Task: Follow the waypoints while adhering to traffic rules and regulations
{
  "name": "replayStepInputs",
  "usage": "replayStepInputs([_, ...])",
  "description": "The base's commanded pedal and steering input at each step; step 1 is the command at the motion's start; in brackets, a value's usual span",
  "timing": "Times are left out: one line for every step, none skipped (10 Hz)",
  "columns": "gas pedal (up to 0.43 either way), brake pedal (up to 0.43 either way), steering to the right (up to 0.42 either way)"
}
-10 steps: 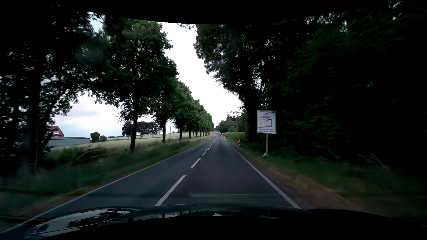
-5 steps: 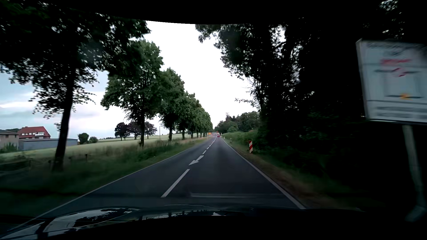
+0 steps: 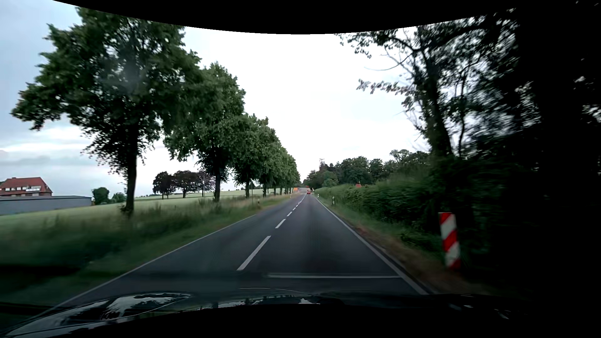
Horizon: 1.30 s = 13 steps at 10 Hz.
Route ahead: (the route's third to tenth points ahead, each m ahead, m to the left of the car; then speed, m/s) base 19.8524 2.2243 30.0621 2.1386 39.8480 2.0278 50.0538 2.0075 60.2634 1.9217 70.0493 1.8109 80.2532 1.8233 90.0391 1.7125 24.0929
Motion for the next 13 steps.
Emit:
replayStepInputs([0.732, 0.000, -0.002])
replayStepInputs([0.740, 0.000, -0.002])
replayStepInputs([0.752, 0.000, -0.004])
replayStepInputs([0.752, 0.000, -0.004])
replayStepInputs([0.752, 0.000, -0.004])
replayStepInputs([0.752, 0.000, -0.003])
replayStepInputs([0.752, 0.000, -0.002])
replayStepInputs([0.752, 0.000, -0.002])
replayStepInputs([0.752, 0.000, -0.002])
replayStepInputs([0.752, 0.000, -0.002])
replayStepInputs([0.752, 0.000, -0.002])
replayStepInputs([0.752, 0.000, -0.002])
replayStepInputs([0.752, 0.000, -0.002])
